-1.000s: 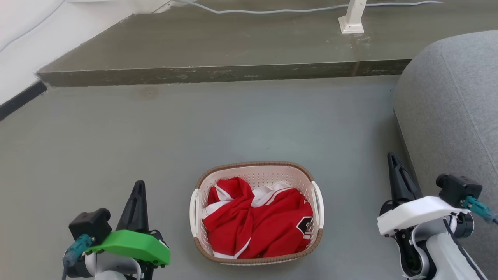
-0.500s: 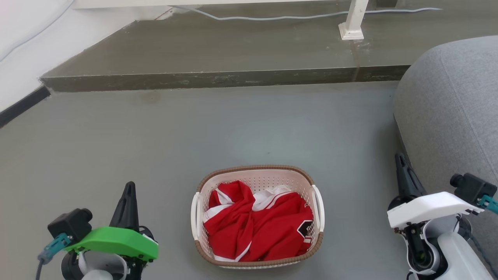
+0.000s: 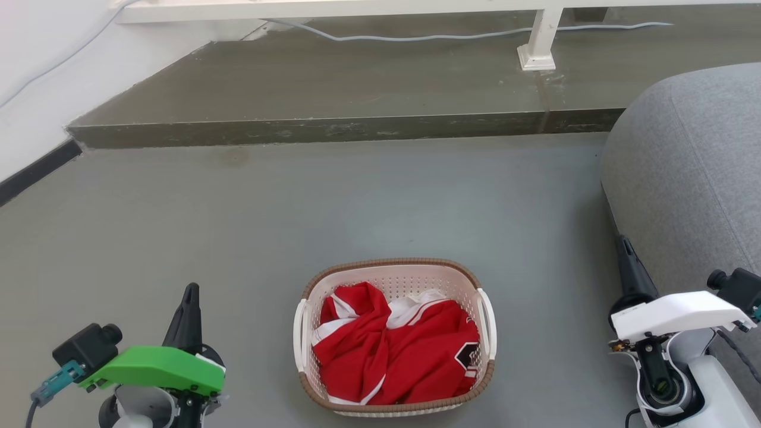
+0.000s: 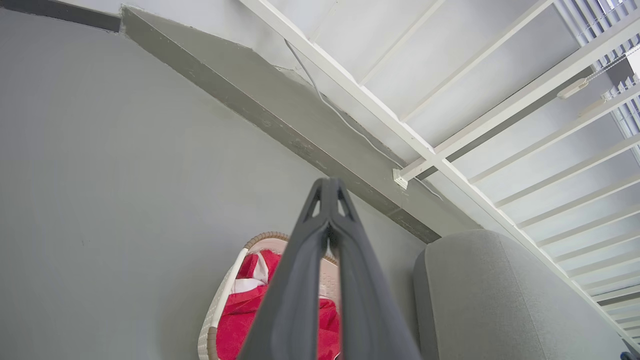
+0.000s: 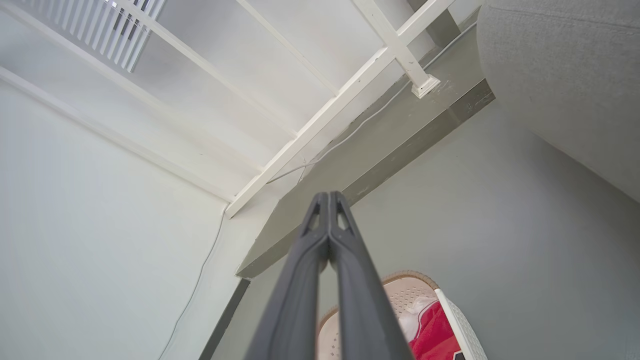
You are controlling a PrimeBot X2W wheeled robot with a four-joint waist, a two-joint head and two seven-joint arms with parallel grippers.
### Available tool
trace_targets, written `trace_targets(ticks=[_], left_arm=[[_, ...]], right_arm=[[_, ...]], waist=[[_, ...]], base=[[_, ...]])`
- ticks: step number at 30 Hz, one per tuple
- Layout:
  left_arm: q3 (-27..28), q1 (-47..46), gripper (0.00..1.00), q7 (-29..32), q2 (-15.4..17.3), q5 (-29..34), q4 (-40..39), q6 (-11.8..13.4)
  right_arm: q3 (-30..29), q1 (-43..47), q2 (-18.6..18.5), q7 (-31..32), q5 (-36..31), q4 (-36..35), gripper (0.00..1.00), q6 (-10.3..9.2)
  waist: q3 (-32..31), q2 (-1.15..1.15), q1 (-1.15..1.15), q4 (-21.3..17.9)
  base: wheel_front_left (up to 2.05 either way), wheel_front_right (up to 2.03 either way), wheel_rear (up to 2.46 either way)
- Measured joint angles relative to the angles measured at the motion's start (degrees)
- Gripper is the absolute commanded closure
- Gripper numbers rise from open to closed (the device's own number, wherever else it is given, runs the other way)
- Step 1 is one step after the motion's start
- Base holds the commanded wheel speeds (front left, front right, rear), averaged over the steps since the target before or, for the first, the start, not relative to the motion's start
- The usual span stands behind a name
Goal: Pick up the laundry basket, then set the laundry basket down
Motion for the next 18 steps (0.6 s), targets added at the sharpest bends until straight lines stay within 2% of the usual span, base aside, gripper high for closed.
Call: trace_targets(ticks=[18], left_arm=[[3.2, 0.0, 1.00, 2.8, 0.0, -12.8, 1.4, -2.1]], right_arm=[[-3.1, 0.0, 0.4, 3.0, 13.0, 1.0, 1.00, 2.34]], waist=[[-1.4, 0.00, 0.00, 0.2]], base=[[0.00, 0.00, 0.00]])
